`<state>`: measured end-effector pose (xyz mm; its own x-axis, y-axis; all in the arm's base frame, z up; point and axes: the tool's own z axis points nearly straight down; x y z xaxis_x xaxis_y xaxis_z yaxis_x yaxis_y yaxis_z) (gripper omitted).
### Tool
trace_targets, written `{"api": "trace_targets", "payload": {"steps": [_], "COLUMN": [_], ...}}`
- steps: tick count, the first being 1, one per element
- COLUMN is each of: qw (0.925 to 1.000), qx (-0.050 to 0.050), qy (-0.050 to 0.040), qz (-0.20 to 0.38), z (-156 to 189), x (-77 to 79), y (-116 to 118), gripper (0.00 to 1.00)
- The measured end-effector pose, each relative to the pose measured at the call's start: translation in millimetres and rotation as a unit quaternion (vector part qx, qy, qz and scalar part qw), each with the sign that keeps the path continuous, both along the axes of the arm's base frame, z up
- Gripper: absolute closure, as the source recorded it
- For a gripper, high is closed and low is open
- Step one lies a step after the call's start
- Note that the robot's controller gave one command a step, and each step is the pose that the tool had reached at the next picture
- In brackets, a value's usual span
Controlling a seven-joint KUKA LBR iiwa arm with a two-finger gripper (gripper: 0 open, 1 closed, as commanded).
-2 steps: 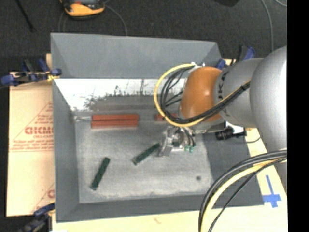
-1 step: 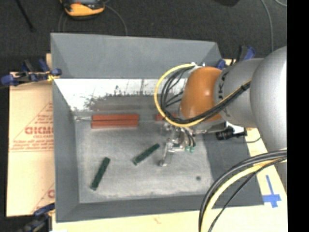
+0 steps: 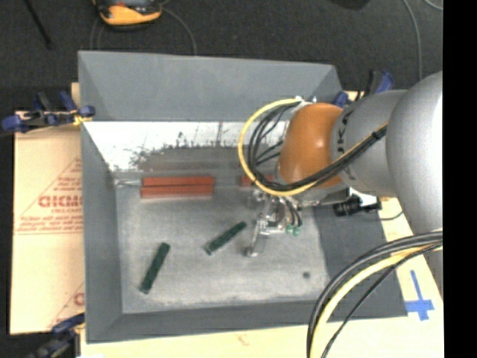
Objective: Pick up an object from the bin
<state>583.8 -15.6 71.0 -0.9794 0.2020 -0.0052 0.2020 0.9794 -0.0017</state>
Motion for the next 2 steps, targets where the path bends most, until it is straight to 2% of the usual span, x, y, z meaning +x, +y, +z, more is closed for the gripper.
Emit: {"api": "trace_targets", "payload": {"steps": [1, 2], "qw": [0.9944, 0.9944], "qx": [0.001, 0.001], "qy": [0.0008, 0.0008], "qz": [0.106, 0.106], "z": [0.1, 0.1], "x": [-21.6, -21.6], "y": [49.8, 49.8], "gripper": [1.00, 1.00]}}
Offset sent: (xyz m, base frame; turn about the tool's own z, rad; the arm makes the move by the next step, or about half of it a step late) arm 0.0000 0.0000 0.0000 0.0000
